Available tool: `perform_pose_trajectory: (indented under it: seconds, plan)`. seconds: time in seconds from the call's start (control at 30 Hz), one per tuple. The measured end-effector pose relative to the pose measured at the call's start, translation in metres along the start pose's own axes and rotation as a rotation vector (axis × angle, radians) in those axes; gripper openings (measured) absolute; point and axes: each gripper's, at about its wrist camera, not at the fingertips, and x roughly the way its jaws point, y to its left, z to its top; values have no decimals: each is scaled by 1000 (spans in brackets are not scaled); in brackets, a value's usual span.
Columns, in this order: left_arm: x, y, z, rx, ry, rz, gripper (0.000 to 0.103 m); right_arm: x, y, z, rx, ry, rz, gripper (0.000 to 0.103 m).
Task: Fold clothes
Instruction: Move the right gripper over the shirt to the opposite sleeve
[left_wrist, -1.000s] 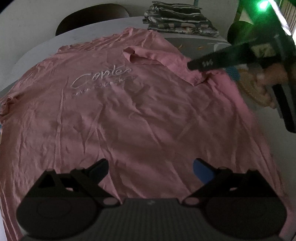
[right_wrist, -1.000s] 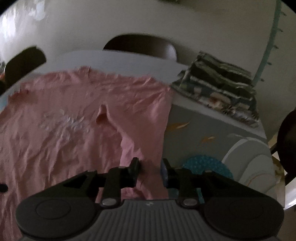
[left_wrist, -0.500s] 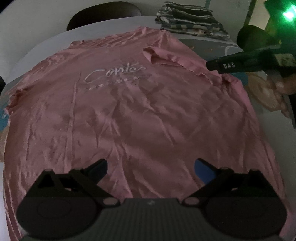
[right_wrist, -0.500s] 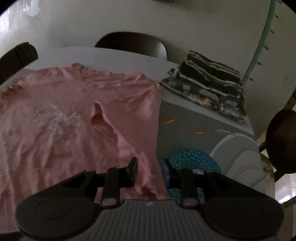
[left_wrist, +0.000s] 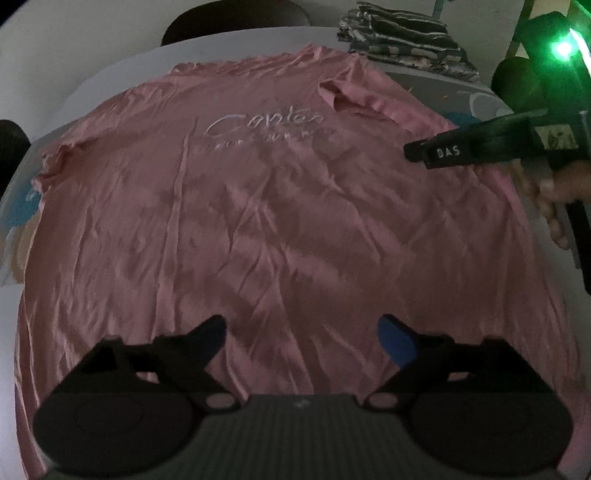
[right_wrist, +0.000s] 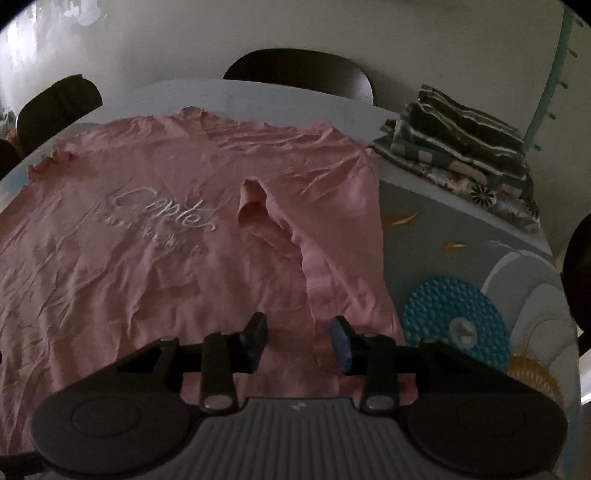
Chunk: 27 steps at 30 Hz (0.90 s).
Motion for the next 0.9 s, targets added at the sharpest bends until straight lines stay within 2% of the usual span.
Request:
perform_pose_trajectory:
  seconds: [0.1,0.23,0.4,0.6,0.7,0.9]
  plan:
    - [-5,5,-4,-13,-9,6,72,-6,2,1,3,-7,-14,39]
    - [-13,11,-7,-26,-26,7,68,-23,18,8,-8,-64,12,40]
    - [-24,26,-13,-50,-50,27,70,-31,43,17,-42,-85,61,45]
    - [-26,61,-15,-59,-48,6,73,-31,104,34,-106,-90,118,45]
    - [-29,79,-17,-47,-58,-2,79,-29,130,40,-127,-103,145,45]
    - [-27,124,-21,-35,-47,-20,82,-13,206,73,-181,-106,205,45]
